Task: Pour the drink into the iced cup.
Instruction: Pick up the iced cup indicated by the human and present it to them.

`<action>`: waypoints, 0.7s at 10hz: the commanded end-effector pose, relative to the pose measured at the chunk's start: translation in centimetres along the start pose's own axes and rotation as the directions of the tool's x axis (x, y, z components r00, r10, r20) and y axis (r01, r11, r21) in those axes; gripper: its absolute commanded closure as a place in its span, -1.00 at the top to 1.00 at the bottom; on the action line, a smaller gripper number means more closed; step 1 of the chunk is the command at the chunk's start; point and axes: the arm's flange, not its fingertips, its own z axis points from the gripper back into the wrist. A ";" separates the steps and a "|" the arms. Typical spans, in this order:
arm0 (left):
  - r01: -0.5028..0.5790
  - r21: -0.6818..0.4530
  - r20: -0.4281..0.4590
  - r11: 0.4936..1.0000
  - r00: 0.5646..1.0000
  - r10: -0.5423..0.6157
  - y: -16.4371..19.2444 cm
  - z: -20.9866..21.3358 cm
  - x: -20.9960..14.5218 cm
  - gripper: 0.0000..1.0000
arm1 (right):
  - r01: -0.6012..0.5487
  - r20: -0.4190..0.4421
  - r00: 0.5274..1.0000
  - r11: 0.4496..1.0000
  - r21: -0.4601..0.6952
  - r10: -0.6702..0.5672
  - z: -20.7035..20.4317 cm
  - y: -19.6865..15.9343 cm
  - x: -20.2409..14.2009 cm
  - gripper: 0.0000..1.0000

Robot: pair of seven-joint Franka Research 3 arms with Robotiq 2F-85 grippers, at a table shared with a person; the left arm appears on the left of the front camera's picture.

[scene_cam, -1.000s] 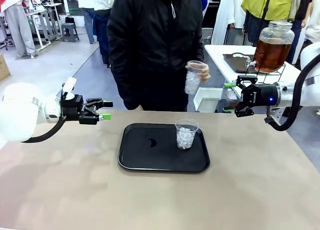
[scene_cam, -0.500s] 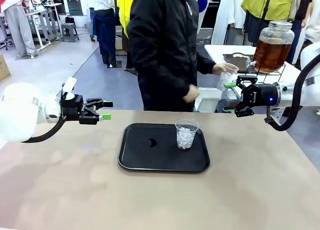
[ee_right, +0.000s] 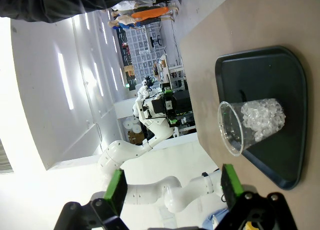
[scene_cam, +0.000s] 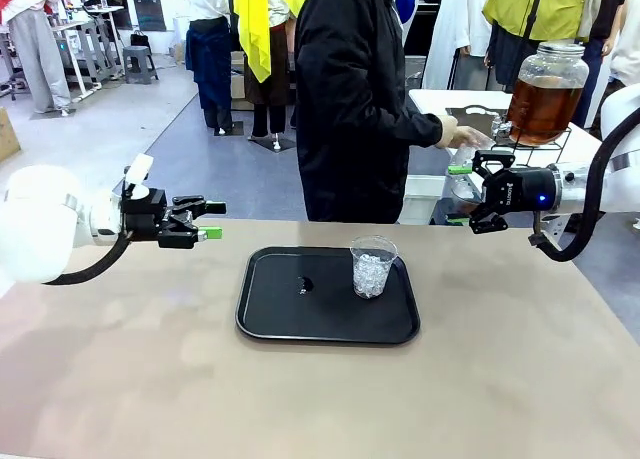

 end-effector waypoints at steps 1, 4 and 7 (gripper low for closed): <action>0.004 0.001 -0.003 1.000 1.000 -0.004 0.0 -0.1 0.2 1.00 | -0.001 0.001 1.000 1.000 0.002 0.001 0.0 0.1 0.0 1.00; 0.004 0.001 -0.003 1.000 1.000 -0.004 0.0 -0.1 0.2 1.00 | -0.001 0.001 1.000 1.000 0.002 0.001 0.0 0.1 0.0 1.00; 0.004 0.001 -0.003 1.000 1.000 -0.004 0.0 -0.1 0.2 1.00 | -0.001 0.001 1.000 1.000 0.002 0.001 0.0 0.1 0.0 1.00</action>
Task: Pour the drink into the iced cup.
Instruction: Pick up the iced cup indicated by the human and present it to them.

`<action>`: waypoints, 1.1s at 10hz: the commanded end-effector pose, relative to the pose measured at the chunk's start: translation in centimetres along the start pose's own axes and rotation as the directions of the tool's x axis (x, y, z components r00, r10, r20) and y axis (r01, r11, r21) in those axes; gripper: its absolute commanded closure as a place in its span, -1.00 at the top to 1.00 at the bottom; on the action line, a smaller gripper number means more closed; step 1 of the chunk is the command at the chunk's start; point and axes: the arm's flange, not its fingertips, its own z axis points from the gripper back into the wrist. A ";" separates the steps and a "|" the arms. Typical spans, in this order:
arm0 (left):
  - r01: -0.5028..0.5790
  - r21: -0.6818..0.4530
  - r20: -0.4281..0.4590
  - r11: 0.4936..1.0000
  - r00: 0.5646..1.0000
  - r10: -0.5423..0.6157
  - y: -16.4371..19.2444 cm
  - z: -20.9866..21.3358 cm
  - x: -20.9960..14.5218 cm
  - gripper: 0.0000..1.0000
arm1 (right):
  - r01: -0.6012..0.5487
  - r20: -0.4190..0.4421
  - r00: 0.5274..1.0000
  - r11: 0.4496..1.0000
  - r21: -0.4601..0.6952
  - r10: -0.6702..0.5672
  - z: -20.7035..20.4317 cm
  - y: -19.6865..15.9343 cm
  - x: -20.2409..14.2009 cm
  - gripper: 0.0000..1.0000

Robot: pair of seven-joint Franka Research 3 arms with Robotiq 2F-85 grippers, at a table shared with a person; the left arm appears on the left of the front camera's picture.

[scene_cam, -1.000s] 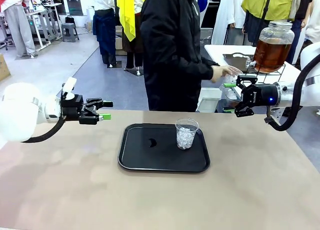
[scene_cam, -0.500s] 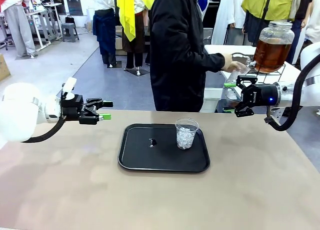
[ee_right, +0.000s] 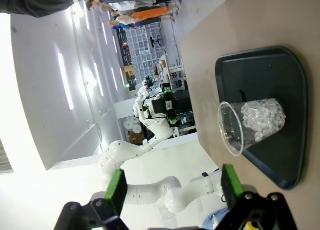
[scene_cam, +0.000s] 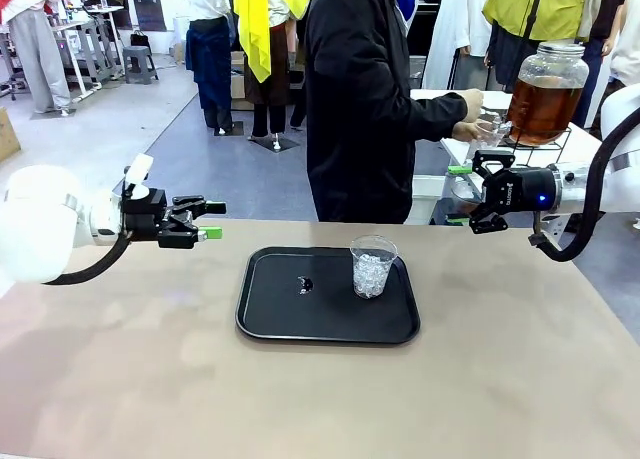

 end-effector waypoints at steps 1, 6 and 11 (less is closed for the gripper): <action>0.004 0.001 -0.003 1.000 1.000 -0.004 0.0 -0.1 0.2 1.00 | -0.001 0.001 1.000 1.000 0.002 0.001 0.0 0.1 0.0 1.00; 0.004 0.001 -0.003 1.000 1.000 -0.004 0.0 -0.1 0.2 1.00 | -0.001 0.001 1.000 1.000 0.002 0.001 0.0 0.1 0.0 1.00; 0.004 0.001 -0.003 1.000 1.000 -0.004 0.0 -0.1 0.2 1.00 | -0.001 0.001 1.000 1.000 0.002 0.001 0.0 0.1 0.0 1.00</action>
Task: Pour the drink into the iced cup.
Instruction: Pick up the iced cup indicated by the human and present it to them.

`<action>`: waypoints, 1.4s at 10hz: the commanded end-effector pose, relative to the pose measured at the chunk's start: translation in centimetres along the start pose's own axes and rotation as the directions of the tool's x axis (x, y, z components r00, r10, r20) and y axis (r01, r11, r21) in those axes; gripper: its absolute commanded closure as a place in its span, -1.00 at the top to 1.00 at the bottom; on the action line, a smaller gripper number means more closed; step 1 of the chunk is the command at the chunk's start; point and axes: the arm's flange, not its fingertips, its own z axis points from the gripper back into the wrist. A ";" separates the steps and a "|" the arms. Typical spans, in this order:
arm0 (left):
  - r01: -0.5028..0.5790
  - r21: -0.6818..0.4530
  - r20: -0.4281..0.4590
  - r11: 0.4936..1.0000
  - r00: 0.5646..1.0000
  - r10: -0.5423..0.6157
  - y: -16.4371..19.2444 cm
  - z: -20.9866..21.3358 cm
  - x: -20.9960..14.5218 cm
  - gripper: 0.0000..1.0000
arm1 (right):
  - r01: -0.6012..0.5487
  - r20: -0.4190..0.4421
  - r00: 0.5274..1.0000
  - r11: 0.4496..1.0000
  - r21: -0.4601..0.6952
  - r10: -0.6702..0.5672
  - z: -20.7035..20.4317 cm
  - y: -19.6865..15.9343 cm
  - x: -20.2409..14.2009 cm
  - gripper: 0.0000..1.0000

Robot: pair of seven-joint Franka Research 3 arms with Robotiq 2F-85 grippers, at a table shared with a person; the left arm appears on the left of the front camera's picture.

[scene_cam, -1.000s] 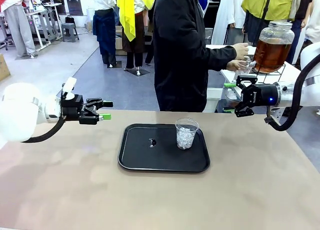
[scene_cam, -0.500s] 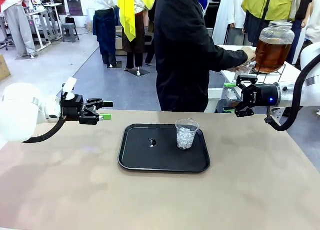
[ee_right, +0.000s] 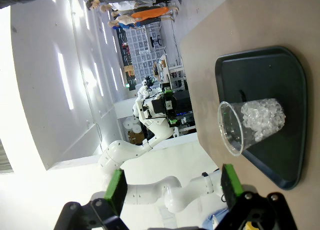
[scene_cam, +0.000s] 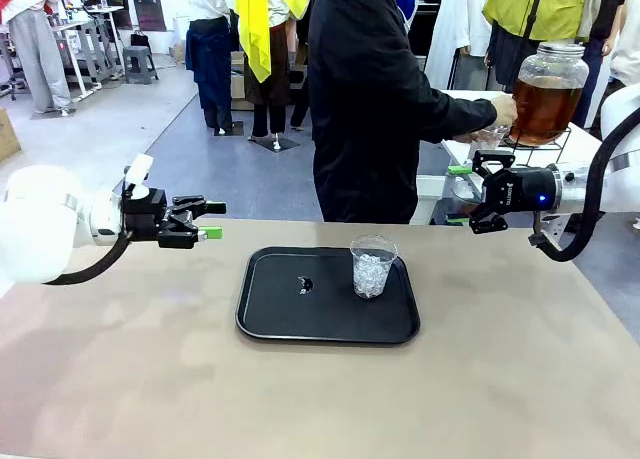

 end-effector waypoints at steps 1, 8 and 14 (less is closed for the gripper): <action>0.004 0.001 -0.003 1.000 1.000 -0.004 0.0 -0.1 0.2 1.00 | -0.001 0.001 1.000 1.000 0.002 0.001 0.0 0.1 0.0 1.00; 0.004 0.001 -0.003 1.000 1.000 -0.004 0.0 -0.1 0.2 1.00 | -0.001 0.001 1.000 1.000 0.002 0.001 0.0 0.1 0.0 1.00; 0.004 0.001 -0.003 1.000 1.000 -0.004 0.0 -0.1 0.2 1.00 | -0.001 0.001 1.000 1.000 0.002 0.001 0.0 0.1 0.0 1.00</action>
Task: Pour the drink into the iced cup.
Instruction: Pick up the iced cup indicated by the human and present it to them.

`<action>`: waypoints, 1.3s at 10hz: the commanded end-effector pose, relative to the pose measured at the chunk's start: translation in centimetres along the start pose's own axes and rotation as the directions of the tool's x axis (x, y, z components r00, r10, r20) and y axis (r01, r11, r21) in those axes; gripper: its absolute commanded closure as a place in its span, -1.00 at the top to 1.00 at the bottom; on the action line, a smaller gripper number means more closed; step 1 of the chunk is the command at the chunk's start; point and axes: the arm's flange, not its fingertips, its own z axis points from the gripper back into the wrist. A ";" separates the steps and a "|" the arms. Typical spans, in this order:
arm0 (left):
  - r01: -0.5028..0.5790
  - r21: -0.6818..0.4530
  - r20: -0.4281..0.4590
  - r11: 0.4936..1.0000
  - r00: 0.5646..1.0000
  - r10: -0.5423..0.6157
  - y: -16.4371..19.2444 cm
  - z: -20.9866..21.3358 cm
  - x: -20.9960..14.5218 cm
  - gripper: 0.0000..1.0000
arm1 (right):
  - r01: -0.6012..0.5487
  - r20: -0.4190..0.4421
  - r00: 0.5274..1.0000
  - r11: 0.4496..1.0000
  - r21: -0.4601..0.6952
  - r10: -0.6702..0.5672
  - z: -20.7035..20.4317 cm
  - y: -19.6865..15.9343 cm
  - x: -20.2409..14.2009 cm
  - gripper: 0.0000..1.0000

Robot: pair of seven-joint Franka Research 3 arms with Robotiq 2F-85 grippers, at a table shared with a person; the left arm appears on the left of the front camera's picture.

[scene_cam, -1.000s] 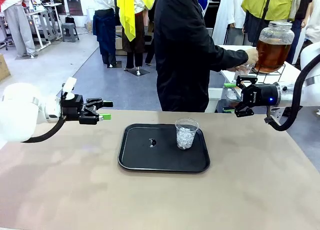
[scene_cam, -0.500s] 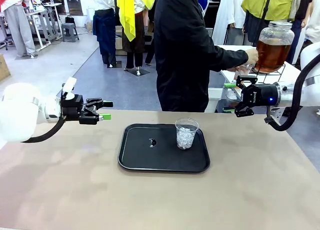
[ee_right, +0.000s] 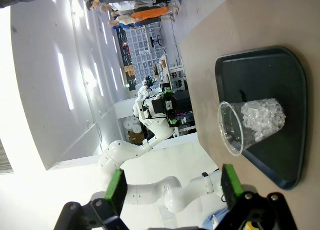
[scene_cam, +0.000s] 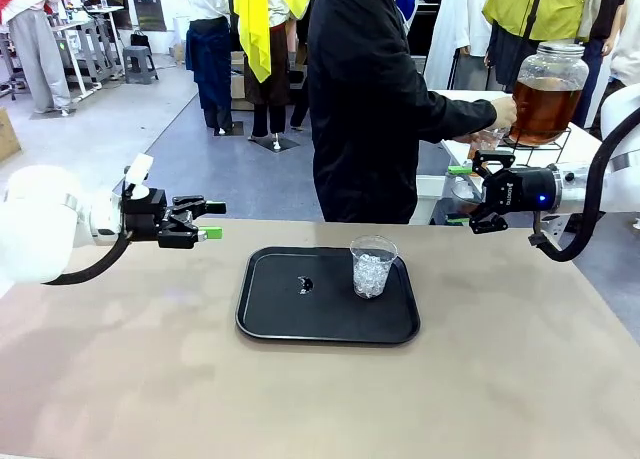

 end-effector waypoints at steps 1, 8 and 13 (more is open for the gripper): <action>0.004 0.001 -0.003 1.000 1.000 -0.004 0.0 -0.1 0.2 1.00 | -0.001 0.001 1.000 1.000 0.002 0.001 0.0 0.1 0.0 1.00; 0.004 0.001 -0.003 1.000 1.000 -0.004 0.0 -0.1 0.2 1.00 | -0.001 0.001 1.000 1.000 0.002 0.001 0.0 0.1 0.0 1.00; 0.004 0.001 -0.003 1.000 1.000 -0.004 0.0 -0.1 0.2 1.00 | -0.001 0.001 1.000 1.000 0.002 0.001 0.0 0.1 0.0 1.00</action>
